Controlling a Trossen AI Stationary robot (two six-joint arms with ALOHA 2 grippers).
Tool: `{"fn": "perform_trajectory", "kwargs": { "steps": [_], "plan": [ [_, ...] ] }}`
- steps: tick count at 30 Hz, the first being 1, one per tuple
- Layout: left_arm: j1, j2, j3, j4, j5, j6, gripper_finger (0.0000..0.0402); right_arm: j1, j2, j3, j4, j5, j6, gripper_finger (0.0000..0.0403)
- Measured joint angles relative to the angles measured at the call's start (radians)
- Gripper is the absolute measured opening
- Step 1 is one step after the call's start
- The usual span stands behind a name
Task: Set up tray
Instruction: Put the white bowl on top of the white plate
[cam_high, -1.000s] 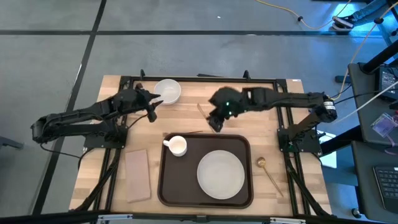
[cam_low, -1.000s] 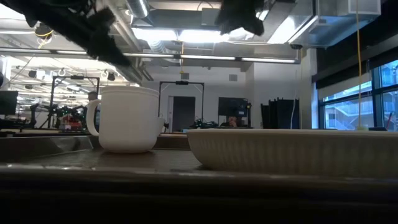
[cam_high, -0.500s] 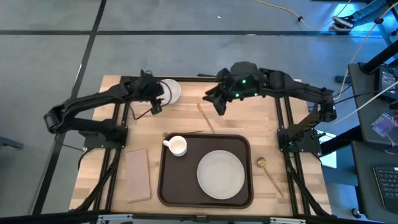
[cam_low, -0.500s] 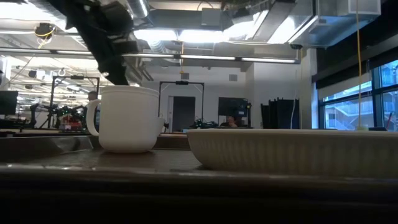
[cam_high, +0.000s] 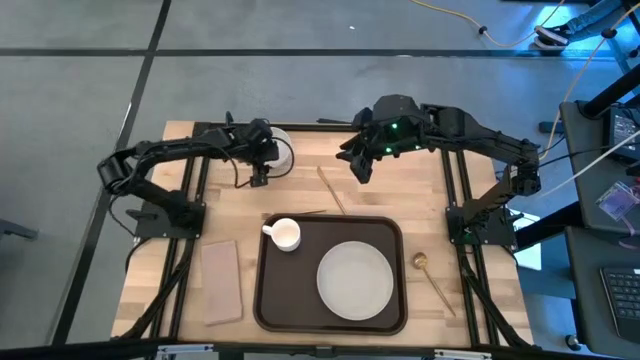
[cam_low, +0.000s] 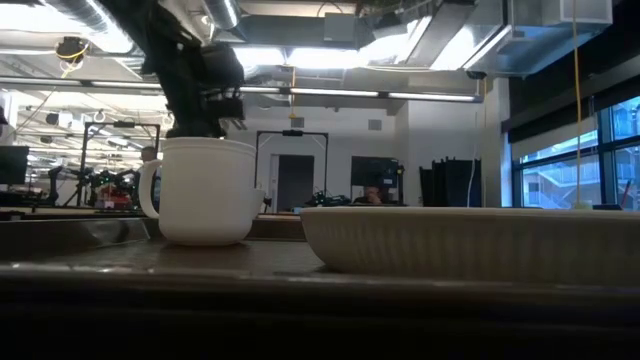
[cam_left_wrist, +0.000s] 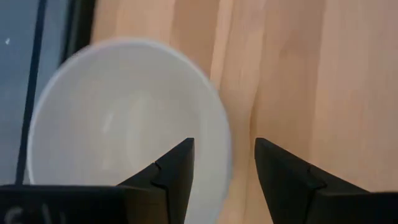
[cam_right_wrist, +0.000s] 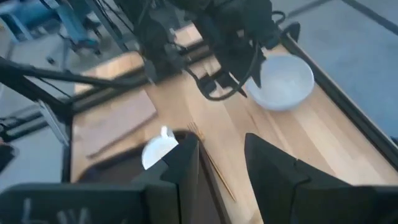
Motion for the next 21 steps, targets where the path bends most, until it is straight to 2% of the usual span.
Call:
{"fn": "perform_trajectory", "kwargs": {
  "steps": [5, 10, 21],
  "plan": [
    [0.0, 0.056, 0.0, 0.018, -0.076, 0.035, 0.016, 0.0, 0.0, 0.0, -0.02, 0.03, 0.0, 0.0132],
    [0.0, 0.086, 0.0, 0.031, -0.089, 0.077, 0.0134, 0.0, 0.0, 0.0, -0.024, 0.06, 0.0, 0.0132],
    [-0.015, 0.087, 0.0, 0.028, -0.103, 0.159, 0.001, 0.0, 0.0, 0.0, -0.064, 0.06, 0.035, 0.0132]
  ]
}}
